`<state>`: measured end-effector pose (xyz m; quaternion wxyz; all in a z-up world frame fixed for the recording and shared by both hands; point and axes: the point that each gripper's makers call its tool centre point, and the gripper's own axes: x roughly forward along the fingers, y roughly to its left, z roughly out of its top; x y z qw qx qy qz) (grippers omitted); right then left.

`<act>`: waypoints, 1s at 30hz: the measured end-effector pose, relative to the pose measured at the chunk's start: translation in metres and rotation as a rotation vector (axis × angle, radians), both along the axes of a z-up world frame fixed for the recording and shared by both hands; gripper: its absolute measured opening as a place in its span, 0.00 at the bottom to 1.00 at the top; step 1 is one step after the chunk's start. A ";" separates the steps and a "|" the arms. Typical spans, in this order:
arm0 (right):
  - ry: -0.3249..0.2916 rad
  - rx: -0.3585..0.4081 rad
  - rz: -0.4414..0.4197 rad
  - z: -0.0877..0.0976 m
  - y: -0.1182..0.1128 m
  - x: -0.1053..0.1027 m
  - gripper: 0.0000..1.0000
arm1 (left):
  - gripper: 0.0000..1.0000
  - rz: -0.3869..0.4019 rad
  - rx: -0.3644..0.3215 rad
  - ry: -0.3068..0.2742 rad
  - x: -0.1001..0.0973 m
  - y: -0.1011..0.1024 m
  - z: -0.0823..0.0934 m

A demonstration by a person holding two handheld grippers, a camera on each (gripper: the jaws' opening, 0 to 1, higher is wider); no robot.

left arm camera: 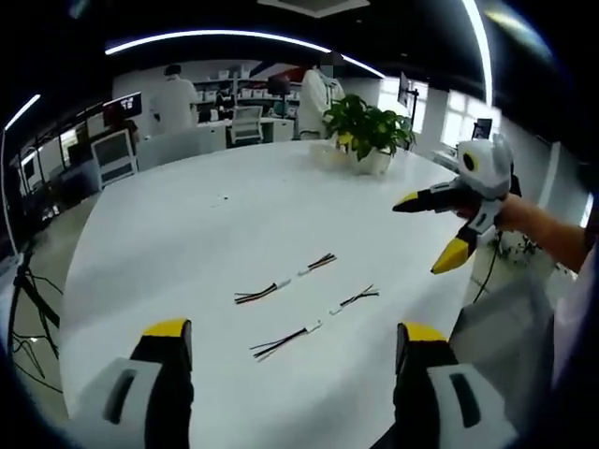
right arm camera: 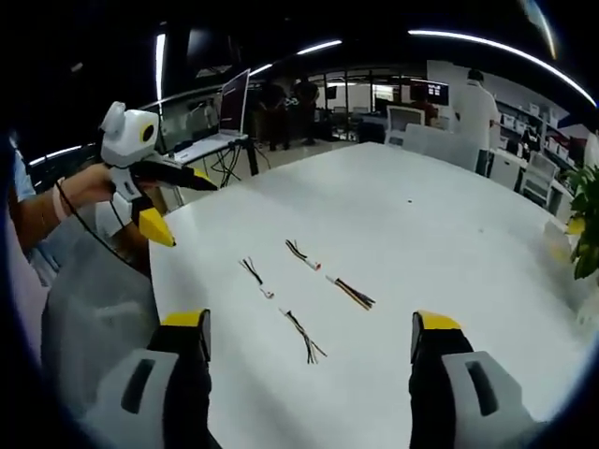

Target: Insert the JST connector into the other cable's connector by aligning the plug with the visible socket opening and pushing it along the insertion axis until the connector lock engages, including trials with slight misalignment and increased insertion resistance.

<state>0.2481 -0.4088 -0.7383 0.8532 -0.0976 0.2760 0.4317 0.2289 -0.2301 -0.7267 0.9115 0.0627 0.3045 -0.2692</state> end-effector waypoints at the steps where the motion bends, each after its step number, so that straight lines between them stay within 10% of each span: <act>1: 0.001 0.000 0.004 0.000 0.001 0.000 0.86 | 0.87 -0.004 -0.003 0.002 0.000 -0.001 -0.001; 30: -0.004 -0.005 0.079 -0.006 0.022 0.021 0.77 | 0.73 -0.066 -0.024 -0.009 0.033 -0.015 -0.005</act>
